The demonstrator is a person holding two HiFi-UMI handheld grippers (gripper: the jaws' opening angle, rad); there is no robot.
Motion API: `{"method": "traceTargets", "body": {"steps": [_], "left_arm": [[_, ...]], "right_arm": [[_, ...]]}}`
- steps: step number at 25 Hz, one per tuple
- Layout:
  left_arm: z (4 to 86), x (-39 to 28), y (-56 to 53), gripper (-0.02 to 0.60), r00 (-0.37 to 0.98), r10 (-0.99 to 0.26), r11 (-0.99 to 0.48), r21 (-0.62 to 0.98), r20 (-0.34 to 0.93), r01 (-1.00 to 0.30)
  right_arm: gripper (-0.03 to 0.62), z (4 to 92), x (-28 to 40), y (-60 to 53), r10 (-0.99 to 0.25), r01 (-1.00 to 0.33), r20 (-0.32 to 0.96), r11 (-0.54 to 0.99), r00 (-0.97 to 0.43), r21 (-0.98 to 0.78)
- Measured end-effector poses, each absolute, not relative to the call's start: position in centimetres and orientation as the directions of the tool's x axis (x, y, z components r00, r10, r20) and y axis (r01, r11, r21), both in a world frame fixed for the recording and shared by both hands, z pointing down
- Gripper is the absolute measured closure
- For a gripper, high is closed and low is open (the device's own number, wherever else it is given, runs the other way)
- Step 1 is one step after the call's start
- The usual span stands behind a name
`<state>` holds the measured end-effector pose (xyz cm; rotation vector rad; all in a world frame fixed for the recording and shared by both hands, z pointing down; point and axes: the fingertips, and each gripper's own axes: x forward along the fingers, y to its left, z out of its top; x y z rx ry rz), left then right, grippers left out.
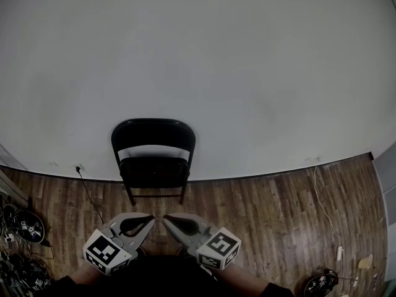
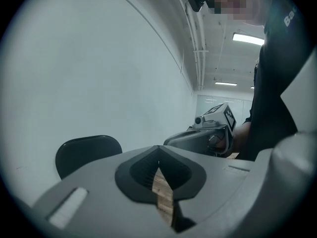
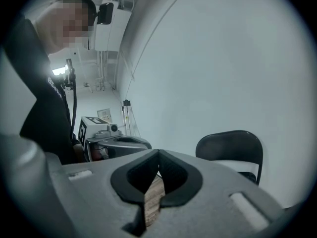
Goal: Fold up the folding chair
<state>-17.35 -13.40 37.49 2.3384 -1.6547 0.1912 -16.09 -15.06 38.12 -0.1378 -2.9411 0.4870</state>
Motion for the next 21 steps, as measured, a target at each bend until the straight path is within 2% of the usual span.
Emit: {"method": "traceTargets", "body": {"steps": [21], "left_arm": [[37.56, -17.42, -12.75, 0.578, 0.327, -0.908, -0.301, 0.134, 0.262, -0.944]], "right_arm": [[0.592, 38.24, -15.88, -14.95, 0.103, 0.049, 0.151, 0.944, -0.983, -0.327]]}}
